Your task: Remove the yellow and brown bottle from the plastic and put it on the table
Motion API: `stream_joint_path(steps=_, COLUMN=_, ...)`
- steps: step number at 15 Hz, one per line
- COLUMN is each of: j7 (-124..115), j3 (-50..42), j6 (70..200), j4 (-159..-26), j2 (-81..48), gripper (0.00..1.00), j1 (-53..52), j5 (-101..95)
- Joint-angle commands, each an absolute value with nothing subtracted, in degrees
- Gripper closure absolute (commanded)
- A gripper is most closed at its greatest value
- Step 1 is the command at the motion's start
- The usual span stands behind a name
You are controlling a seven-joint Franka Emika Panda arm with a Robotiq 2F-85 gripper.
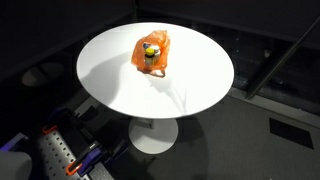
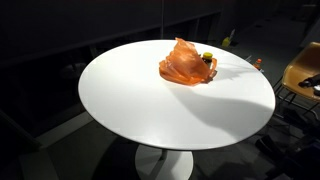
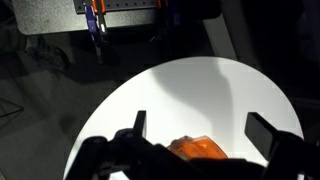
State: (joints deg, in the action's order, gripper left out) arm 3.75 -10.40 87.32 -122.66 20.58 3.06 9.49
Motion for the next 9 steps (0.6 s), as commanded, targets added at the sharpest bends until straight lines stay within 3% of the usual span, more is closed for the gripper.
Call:
stream_joint_path(steps=1, j7=0.90, j3=-7.59, j6=89.73, j4=-118.59, j2=16.47, gripper=0.00, j1=3.34, j5=10.79)
stream_joint_path(steps=9, j7=-2.56, j3=-3.05, j6=98.66, j4=-111.85, j2=3.90, gripper=0.00, j1=2.15, j5=9.83)
